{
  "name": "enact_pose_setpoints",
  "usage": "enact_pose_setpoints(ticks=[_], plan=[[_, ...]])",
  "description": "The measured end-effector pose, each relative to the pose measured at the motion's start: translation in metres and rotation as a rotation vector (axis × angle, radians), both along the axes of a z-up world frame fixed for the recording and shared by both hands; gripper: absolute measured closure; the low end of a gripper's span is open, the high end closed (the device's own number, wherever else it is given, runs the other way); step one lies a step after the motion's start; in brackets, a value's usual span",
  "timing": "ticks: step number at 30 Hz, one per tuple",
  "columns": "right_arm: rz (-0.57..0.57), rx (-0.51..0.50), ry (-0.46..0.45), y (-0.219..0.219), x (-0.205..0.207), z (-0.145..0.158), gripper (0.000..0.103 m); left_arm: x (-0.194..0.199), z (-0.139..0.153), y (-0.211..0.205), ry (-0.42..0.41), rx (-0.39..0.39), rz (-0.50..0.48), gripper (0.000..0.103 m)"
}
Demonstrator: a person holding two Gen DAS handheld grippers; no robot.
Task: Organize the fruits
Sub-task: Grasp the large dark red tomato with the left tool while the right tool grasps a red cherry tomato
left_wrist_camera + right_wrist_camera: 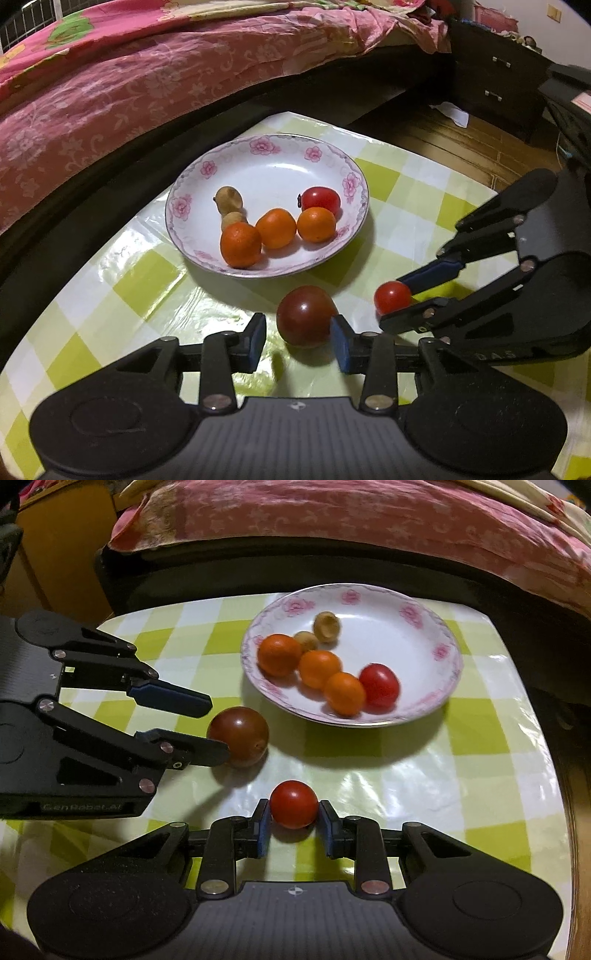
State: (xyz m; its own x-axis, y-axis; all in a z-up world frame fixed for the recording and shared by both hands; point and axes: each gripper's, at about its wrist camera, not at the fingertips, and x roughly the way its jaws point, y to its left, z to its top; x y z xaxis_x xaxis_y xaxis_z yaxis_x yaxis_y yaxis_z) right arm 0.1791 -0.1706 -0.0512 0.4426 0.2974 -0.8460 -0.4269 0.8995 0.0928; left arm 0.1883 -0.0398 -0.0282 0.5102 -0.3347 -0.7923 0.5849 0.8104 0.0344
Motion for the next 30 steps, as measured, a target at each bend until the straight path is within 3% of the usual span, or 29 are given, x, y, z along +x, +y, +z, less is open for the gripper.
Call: enact_pose_setpoints(ticks=[4,16,27,30], plan=[[-0.013,0.013,0.007,-0.005,0.001,0.001,0.08,0.005,-0.003,-0.008,0.011,-0.01,-0.007,0.049],[-0.038,0.005,0.027,-0.023,0.001,-0.005,0.079,0.012,-0.018,-0.029,0.045,-0.03,-0.026,0.049],[-0.051,-0.036,0.012,-0.037,-0.005,-0.004,0.079,0.016,-0.026,-0.036,0.032,-0.023,-0.007,0.05],[-0.056,-0.035,0.011,-0.038,-0.005,-0.004,0.079,0.015,-0.026,-0.038,0.027,-0.026,-0.008,0.055]])
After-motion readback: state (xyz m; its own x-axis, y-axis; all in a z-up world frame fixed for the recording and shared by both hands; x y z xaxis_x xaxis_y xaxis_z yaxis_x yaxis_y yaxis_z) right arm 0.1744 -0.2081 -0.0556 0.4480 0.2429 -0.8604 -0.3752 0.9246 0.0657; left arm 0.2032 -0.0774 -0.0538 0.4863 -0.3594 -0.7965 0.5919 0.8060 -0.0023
